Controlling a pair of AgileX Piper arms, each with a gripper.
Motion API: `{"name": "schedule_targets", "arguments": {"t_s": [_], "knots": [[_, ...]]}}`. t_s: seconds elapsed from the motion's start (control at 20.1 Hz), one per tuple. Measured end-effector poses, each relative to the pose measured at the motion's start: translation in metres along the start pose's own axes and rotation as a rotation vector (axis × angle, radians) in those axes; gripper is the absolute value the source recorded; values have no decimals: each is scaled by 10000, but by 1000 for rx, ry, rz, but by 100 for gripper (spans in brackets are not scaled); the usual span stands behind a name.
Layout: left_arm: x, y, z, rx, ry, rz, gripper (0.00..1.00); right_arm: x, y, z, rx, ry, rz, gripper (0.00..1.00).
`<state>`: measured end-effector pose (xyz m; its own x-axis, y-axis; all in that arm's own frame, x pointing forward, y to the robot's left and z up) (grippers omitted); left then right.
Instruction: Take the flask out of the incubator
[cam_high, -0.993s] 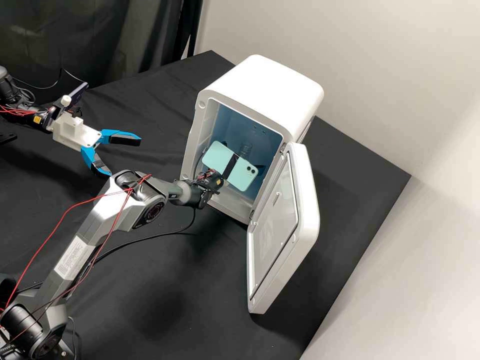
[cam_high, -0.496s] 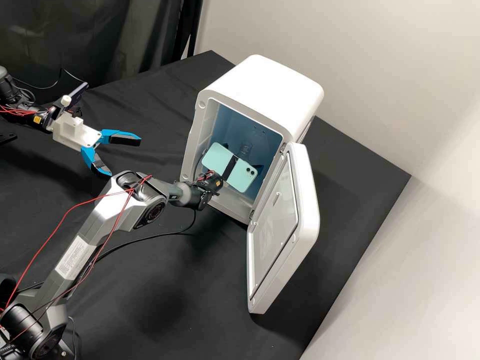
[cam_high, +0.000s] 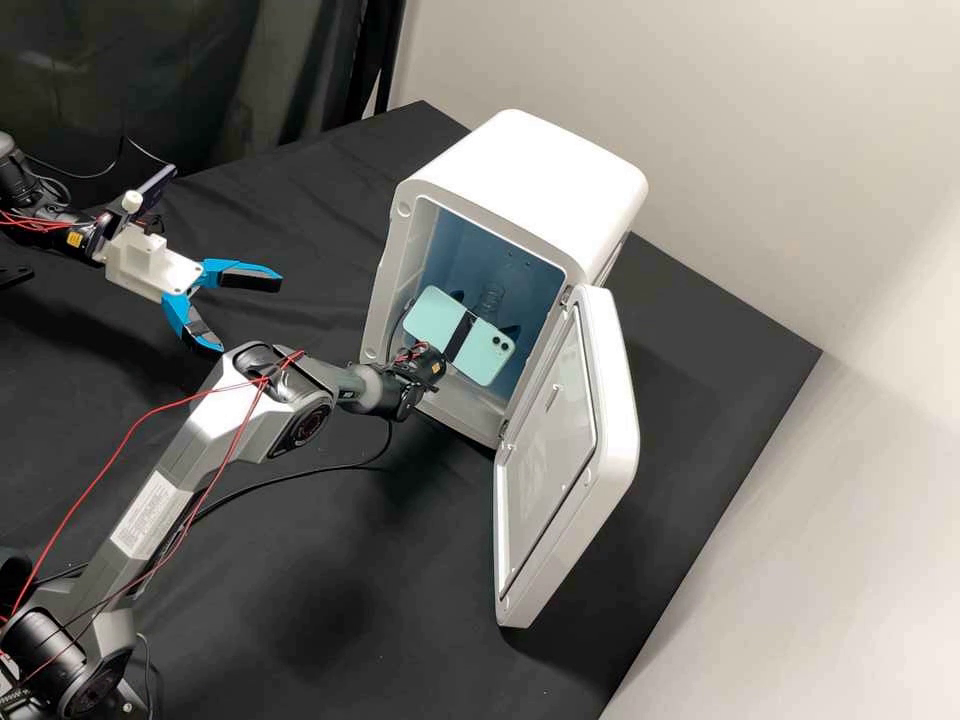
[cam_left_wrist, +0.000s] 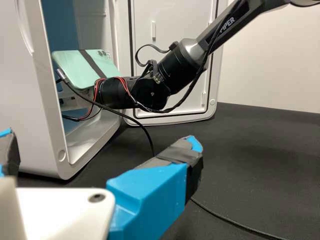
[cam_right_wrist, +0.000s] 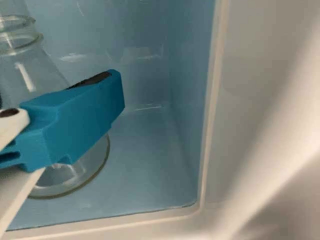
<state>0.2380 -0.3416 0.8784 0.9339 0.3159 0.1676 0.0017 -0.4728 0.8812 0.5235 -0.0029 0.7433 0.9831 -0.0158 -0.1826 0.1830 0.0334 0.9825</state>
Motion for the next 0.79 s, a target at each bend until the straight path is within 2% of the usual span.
{"name": "schedule_targets", "arguments": {"t_s": [0.79], "knots": [[0,0,0,0,0,0,100,-12,-14,10,1,5,3,0]]}}
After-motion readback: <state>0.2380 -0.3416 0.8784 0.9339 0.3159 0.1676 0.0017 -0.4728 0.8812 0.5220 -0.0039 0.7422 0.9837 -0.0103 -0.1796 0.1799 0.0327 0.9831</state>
